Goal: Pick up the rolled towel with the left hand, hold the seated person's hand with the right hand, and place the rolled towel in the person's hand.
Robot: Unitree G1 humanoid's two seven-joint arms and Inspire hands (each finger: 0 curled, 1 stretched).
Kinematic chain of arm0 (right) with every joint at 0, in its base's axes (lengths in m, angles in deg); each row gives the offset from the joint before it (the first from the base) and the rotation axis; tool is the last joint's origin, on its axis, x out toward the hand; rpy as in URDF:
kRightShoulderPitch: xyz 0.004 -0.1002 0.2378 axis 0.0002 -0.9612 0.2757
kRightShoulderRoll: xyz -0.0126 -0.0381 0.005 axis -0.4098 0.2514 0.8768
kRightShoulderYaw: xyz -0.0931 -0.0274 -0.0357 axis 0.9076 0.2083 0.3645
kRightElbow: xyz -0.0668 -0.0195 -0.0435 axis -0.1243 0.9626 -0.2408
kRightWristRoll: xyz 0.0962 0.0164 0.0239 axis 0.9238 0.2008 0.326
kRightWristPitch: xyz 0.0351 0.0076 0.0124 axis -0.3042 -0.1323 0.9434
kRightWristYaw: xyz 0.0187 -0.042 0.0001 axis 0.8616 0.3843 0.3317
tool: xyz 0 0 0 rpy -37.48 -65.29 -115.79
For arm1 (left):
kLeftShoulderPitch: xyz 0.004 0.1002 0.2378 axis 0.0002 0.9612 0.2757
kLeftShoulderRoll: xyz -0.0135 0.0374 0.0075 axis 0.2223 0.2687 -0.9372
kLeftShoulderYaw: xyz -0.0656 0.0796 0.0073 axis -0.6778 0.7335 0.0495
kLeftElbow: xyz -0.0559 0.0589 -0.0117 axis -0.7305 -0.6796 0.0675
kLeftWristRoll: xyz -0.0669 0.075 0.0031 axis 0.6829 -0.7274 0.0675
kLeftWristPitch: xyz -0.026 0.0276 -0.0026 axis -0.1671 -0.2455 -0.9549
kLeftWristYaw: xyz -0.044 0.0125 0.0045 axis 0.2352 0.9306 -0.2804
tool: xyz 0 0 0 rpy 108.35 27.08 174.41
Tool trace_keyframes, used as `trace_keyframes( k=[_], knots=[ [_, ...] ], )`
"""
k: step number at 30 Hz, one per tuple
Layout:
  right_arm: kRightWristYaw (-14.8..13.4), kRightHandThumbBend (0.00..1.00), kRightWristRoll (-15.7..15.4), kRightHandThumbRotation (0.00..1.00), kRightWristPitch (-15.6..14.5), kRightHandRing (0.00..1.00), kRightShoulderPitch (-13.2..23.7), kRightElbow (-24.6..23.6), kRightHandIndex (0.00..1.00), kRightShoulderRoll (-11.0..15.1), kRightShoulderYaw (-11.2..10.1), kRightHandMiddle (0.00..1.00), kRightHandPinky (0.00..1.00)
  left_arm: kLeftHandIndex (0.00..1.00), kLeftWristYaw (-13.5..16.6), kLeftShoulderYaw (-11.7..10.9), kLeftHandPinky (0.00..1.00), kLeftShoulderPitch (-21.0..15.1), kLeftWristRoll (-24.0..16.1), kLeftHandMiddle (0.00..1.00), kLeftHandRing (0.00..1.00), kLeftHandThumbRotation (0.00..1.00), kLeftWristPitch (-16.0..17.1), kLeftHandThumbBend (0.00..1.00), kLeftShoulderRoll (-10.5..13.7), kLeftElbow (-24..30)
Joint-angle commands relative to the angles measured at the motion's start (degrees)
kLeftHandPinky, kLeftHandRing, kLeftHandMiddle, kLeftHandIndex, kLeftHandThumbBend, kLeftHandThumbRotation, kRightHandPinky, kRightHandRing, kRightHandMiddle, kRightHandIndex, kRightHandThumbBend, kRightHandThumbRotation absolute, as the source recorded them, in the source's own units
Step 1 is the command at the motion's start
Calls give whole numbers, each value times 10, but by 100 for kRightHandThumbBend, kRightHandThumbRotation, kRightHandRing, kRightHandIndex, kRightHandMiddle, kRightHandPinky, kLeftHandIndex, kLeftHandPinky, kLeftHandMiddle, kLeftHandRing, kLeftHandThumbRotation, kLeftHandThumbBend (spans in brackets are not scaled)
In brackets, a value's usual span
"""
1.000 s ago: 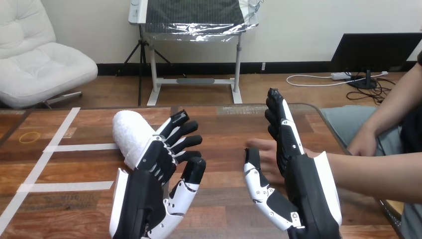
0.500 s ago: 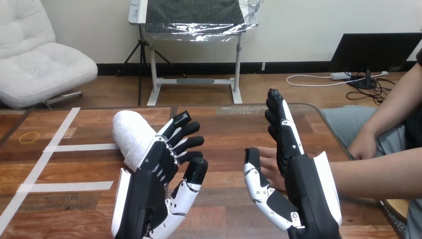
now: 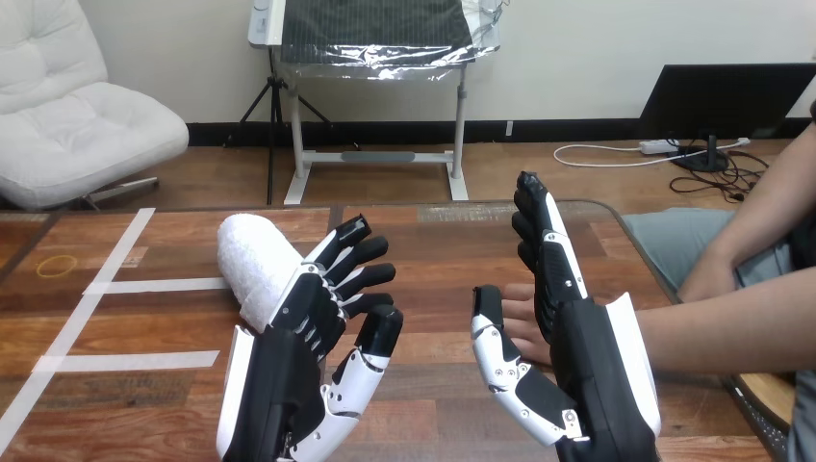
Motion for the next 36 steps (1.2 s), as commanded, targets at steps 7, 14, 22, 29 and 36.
trace_keyframes(
  k=[7, 14, 22, 29, 36],
  knots=[
    [2, 0, 2, 0, 0, 100, 35, -24, 100, -36, -9, 100, 100, 84, 3, -2, 69, -13, -6, 81, 77, 54, 0, 49, -47, 24],
    [2, 0, 3, 0, -1, 100, 35, -23, 100, -37, -9, 100, 100, 85, 4, -3, 68, -14, -7, 81, 76, 54, -2, 49, -46, 25],
    [0, 0, 3, 0, 2, 100, 38, -20, 100, -38, -10, 100, 100, 85, 5, -5, 68, -15, -3, 81, 77, 53, -4, 48, -47, 26],
    [-1, 0, 2, 0, -1, 100, 39, -20, 100, -40, -9, 100, 100, 84, 18, -20, 70, -19, -25, 82, 78, 50, -12, 48, -47, 27],
    [0, 0, 6, 0, -1, 100, 39, -20, 100, -41, -9, 100, 100, 84, 31, -34, 71, -26, -42, 82, 79, 48, -26, 50, -44, 36]
  ],
)
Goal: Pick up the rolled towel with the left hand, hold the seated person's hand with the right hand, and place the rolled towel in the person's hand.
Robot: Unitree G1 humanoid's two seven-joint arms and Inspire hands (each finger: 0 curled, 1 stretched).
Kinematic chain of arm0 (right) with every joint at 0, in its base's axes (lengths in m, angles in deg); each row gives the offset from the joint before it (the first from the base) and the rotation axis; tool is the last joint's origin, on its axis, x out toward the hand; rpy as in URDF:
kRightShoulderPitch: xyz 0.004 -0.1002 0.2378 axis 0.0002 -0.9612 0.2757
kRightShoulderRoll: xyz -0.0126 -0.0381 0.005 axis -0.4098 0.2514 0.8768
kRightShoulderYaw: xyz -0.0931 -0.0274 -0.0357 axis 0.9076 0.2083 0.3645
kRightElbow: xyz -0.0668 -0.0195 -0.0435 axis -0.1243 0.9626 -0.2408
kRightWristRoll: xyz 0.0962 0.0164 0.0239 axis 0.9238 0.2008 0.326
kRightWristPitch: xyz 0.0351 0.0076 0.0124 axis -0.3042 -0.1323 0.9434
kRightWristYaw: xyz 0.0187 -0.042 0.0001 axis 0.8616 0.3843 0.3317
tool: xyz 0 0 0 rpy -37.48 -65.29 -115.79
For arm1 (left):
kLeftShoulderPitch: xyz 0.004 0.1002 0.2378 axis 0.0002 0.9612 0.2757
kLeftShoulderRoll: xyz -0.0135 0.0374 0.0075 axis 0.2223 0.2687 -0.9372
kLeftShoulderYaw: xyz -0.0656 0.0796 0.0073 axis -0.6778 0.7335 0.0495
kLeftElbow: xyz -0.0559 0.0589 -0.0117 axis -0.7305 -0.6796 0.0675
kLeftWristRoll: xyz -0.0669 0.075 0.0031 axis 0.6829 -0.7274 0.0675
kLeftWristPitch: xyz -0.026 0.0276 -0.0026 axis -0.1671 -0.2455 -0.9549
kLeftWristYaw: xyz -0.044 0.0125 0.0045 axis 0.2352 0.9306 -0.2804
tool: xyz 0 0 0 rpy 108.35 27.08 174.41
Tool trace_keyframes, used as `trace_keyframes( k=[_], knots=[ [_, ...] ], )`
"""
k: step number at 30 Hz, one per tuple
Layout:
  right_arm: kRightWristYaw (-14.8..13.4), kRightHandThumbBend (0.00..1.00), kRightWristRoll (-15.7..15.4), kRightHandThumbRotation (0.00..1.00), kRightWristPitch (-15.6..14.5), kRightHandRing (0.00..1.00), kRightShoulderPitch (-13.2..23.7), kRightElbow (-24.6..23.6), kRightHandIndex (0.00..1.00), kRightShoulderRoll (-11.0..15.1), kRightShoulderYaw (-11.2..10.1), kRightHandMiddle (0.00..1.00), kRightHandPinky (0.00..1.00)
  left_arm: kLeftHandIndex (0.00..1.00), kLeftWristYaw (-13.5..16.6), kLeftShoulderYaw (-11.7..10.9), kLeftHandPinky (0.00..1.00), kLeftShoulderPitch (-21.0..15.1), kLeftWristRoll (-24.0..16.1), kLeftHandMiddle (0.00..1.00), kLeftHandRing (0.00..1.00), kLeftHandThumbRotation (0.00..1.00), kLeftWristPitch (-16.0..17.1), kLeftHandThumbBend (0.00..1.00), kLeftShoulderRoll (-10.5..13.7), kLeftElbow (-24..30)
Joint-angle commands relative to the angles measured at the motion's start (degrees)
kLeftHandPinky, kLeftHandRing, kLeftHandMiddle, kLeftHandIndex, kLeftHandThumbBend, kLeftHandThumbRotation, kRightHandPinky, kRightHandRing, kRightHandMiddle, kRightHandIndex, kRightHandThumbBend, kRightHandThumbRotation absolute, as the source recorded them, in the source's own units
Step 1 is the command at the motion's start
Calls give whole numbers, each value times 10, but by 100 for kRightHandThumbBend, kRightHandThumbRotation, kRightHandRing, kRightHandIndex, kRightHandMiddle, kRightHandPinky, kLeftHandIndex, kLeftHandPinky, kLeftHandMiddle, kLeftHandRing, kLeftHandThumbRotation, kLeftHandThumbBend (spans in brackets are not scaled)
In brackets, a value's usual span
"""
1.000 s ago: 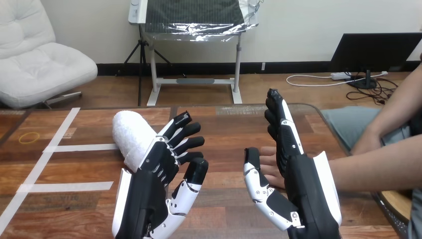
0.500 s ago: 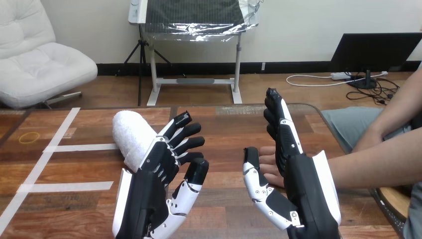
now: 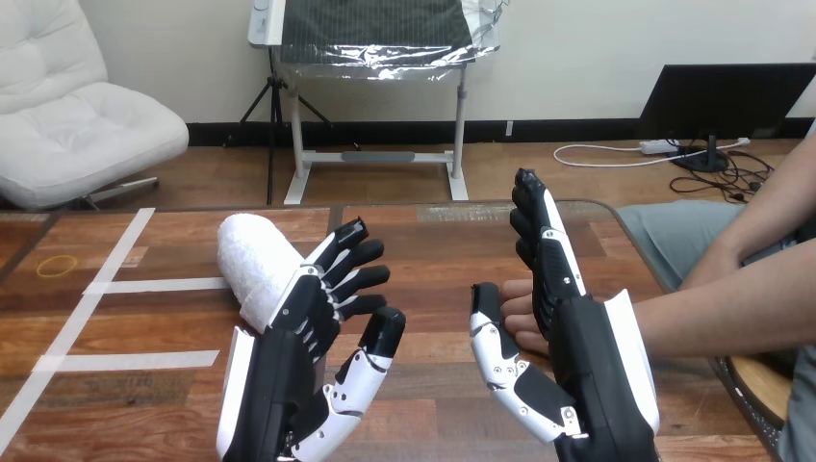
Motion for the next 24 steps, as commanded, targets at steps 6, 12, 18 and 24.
trace_keyframes(
  k=[6, 12, 18, 24],
  knots=[
    [-2, 0, 5, 0, -1, 100, 34, -20, 100, -39, -10, 100, 100, 85, 7, -34, 73, -38, -4, 84, 81, 46, -9, 49, -35, 38],
    [-3, 0, 3, 0, -4, 100, 34, -20, 100, -39, -11, 100, 100, 87, 2, -46, 77, -45, 14, 87, 85, 42, -12, 49, -35, 41],
    [-6, 0, -4, 0, -2, 100, 35, -19, 100, -39, -13, 100, 100, 89, 6, -65, 79, -52, -4, 89, 86, 40, -29, 46, -32, 53],
    [-5, 0, -2, 0, -1, 100, 36, -18, 100, -37, -13, 100, 100, 90, 10, -77, 79, -55, -11, 89, 86, 40, -51, 46, -34, 66]
  ],
)
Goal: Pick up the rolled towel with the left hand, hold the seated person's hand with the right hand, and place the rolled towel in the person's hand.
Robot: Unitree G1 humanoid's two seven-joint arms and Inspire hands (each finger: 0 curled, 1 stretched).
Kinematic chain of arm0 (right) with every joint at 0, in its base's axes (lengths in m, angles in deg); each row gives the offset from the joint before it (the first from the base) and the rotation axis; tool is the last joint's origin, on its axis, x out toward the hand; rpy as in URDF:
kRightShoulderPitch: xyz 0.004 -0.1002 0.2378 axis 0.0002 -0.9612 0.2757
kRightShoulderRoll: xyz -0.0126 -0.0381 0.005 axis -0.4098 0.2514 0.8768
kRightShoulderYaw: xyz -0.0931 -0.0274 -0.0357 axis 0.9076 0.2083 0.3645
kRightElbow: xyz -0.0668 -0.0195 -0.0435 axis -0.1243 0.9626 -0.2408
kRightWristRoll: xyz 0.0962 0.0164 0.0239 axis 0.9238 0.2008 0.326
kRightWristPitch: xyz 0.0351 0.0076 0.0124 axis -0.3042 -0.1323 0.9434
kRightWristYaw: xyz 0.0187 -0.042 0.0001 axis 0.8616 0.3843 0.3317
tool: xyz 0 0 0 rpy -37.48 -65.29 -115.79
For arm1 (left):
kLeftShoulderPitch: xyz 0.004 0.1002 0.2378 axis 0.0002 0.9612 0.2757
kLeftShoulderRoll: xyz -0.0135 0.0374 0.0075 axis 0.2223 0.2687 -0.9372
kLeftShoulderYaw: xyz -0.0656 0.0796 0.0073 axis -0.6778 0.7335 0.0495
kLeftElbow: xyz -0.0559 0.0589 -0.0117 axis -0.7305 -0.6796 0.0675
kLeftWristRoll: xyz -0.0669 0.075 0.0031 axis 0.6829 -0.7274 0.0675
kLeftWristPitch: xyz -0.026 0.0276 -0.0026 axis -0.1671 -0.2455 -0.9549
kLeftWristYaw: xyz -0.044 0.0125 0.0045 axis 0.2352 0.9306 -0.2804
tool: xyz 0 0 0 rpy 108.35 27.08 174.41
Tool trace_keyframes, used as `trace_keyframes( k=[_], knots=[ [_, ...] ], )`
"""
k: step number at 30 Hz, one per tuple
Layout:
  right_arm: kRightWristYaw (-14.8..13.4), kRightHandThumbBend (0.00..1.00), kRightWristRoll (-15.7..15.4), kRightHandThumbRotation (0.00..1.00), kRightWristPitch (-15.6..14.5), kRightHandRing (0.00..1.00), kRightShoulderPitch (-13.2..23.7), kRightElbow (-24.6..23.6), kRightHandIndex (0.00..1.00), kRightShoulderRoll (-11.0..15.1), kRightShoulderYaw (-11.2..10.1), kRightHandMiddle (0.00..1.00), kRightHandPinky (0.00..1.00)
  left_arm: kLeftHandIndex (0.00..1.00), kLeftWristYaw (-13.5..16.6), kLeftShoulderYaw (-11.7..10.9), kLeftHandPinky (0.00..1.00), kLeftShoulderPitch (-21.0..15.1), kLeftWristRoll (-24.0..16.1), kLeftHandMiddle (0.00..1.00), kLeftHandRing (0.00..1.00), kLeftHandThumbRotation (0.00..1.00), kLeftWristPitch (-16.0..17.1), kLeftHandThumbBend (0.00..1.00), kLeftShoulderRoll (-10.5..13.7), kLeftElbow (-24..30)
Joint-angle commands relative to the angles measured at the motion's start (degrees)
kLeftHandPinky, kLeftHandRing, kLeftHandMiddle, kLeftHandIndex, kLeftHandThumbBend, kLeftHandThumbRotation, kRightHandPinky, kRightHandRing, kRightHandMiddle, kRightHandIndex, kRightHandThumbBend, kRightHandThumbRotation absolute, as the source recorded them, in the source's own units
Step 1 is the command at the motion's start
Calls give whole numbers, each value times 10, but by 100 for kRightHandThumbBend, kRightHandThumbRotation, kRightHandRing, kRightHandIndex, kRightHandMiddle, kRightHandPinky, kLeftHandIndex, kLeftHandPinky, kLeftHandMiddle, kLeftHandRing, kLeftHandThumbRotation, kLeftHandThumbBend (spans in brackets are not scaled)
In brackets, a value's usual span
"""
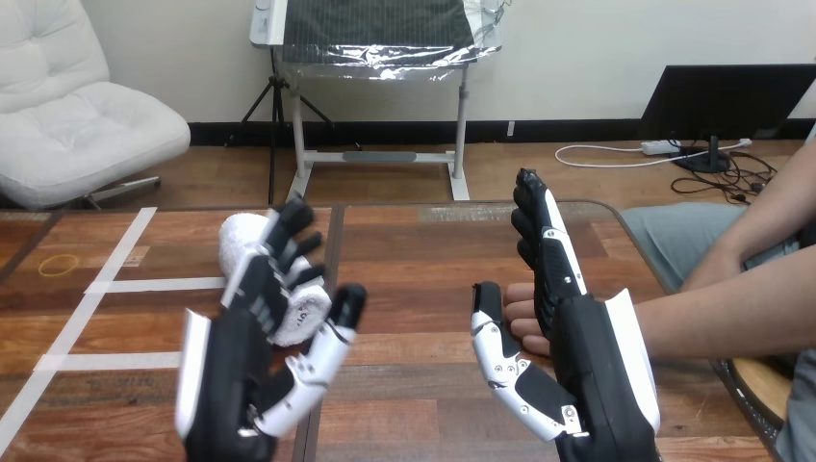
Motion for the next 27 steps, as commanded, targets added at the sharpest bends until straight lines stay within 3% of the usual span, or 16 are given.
trace_keyframes(
  k=[1, 7, 12, 27],
  knots=[
    [-4, 0, -1, 0, 4, 100, 34, -17, 100, -37, -10, 100, 100, 90, 3, -18, 79, -39, -9, 89, 86, 40, -12, 47, -30, 38],
    [-3, 0, 1, 0, 7, 100, 34, -15, 100, -36, -12, 100, 100, 91, 1, -22, 79, -41, -4, 90, 87, 39, -28, 47, -31, 44],
    [-2, 0, 1, 0, 8, 100, 35, -14, 100, -36, -13, 100, 100, 92, 2, -25, 83, -45, 0, 91, 89, 31, -49, 47, -37, 50],
    [0, 0, 6, 0, 6, 100, 33, -15, 100, -36, -15, 100, 100, 97, 24, -28, 91, -70, 1, 96, 94, 28, -160, 50, -53, 72]
  ],
)
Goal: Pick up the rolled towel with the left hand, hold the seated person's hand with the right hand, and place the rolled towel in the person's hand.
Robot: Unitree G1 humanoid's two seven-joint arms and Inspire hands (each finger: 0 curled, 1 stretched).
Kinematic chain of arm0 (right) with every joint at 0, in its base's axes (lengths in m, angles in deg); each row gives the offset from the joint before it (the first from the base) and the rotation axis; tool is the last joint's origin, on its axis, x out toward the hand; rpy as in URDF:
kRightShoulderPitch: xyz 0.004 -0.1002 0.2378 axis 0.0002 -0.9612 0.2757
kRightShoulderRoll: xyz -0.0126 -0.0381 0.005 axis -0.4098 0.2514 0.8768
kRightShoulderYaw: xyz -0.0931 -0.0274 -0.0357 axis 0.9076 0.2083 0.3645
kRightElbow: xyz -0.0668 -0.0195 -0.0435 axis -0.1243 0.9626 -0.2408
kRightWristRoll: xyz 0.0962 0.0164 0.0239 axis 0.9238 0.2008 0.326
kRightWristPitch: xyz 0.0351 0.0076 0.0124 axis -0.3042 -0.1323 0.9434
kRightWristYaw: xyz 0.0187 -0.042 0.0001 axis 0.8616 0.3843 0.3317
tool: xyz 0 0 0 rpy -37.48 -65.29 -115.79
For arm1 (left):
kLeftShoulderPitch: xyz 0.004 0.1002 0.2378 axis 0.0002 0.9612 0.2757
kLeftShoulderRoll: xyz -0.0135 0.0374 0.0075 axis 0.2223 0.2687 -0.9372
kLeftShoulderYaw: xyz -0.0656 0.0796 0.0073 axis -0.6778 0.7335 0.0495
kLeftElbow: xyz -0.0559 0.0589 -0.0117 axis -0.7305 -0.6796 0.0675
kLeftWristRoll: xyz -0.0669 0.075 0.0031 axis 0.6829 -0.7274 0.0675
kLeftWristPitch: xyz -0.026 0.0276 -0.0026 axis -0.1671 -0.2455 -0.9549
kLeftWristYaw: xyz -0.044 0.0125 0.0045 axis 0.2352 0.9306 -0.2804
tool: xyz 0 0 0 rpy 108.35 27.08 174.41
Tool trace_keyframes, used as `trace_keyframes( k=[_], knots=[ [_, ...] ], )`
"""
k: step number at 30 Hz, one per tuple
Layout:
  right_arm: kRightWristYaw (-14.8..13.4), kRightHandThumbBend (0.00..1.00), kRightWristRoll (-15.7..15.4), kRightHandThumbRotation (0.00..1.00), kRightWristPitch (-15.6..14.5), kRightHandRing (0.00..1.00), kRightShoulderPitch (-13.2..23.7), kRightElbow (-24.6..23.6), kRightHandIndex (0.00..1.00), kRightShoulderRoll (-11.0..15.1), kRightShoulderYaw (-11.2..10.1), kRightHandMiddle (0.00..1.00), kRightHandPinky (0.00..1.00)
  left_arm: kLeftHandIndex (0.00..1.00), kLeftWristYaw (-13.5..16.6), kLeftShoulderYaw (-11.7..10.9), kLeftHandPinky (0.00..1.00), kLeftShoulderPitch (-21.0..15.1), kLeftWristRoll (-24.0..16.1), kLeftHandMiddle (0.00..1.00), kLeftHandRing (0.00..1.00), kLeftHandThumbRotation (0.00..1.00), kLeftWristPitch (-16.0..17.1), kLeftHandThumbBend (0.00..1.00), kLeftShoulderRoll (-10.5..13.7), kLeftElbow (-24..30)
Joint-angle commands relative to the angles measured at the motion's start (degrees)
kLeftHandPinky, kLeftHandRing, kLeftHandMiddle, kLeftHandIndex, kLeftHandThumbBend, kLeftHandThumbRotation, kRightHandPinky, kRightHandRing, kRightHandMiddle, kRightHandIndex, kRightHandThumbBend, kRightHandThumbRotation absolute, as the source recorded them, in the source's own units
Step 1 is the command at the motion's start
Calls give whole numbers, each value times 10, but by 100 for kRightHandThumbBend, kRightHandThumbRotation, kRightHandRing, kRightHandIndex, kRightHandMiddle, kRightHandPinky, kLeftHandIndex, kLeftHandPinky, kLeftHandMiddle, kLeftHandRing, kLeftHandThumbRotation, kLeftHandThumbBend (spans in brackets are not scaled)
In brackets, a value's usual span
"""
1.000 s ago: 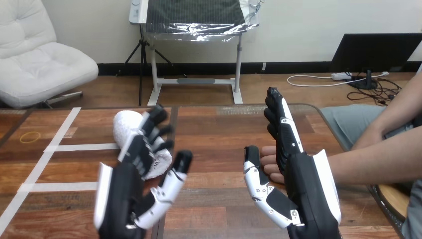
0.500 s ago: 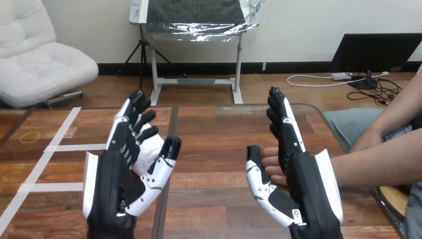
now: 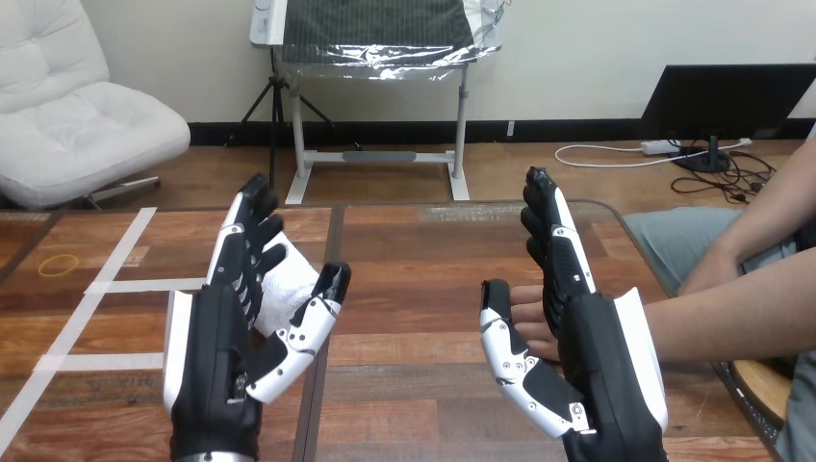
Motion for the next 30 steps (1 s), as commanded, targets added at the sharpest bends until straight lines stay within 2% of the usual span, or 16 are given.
trace_keyframes(
  k=[1, 7, 14, 30],
  knots=[
    [0, 0, 3, 0, 5, 100, 32, -16, 100, -36, -5, 100, 100, 97, 9, -10, 92, -51, 2, 97, 95, 28, -34, 51, -47, 25],
    [-1, 0, 2, 0, 3, 100, 31, -17, 100, -36, -4, 100, 100, 99, 14, -15, 96, -72, 6, 99, 98, 31, -59, 53, -48, 8],
    [-2, 0, -2, 0, 1, 100, 30, -18, 100, -37, -5, 100, 100, 100, 17, -23, 97, -92, 3, 100, 98, 33, -73, 58, -55, -17],
    [0, 0, 1, 0, 0, 100, 31, -19, 99, -33, -11, 100, 100, 100, 0, -42, 96, -120, 5, 100, 98, 39, -69, 64, -75, -63]
  ],
)
